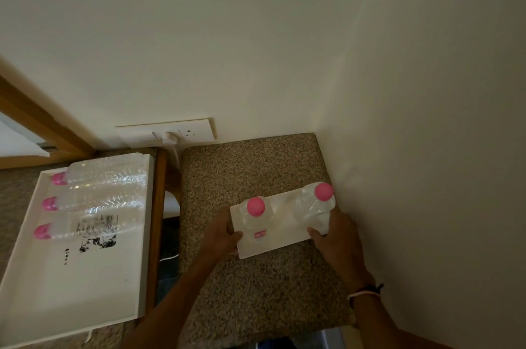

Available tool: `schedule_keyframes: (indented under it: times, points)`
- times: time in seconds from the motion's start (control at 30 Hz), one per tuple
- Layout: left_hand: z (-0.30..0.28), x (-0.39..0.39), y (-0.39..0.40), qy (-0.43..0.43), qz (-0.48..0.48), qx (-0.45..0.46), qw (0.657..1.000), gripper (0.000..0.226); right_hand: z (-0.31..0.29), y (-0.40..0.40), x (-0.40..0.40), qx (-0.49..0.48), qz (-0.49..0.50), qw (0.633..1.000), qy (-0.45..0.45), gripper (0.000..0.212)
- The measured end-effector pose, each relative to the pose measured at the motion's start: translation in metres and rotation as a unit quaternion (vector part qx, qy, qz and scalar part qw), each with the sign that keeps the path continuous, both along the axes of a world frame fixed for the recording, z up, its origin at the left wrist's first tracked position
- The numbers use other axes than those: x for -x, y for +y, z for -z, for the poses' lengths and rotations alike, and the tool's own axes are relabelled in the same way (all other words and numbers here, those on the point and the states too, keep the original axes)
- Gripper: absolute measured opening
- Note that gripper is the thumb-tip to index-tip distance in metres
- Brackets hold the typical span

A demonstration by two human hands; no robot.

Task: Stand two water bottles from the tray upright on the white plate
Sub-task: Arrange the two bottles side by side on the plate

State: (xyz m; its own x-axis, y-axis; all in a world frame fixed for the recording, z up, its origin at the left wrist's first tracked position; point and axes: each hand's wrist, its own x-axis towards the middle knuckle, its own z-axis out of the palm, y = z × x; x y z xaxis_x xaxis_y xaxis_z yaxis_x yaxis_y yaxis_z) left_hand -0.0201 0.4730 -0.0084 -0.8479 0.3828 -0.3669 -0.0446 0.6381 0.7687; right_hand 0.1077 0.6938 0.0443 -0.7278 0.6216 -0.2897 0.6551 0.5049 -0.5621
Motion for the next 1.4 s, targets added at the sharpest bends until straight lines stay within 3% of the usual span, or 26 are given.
schedule_keyframes:
  times: [0.67, 0.83, 0.93, 1.03, 1.4]
  points:
    - [-0.007, 0.036, -0.061, 0.015, 0.012, 0.019, 1.000, 0.053, 0.011, -0.041, 0.025, 0.038, -0.065, 0.997, 0.009, 0.066]
    - [-0.012, 0.031, -0.064, 0.009, 0.010, 0.027, 1.000, 0.066, 0.015, -0.031, 0.029, 0.095, -0.085, 0.992, 0.024, 0.077]
    - [-0.015, 0.022, -0.066, -0.013, 0.062, 0.014, 0.998, 0.080, 0.016, -0.022, 0.032, 0.137, -0.090, 0.984, 0.066, 0.080]
    - [-0.018, 0.016, -0.065, 0.021, 0.099, -0.017, 0.995, 0.081, 0.016, -0.022, 0.039, 0.173, -0.101, 0.976, 0.083, 0.081]
    - [-0.014, 0.014, -0.055, 0.045, 0.030, 0.045, 0.998, 0.082, 0.022, -0.018, 0.051, 0.170, -0.107, 0.973, 0.117, 0.070]
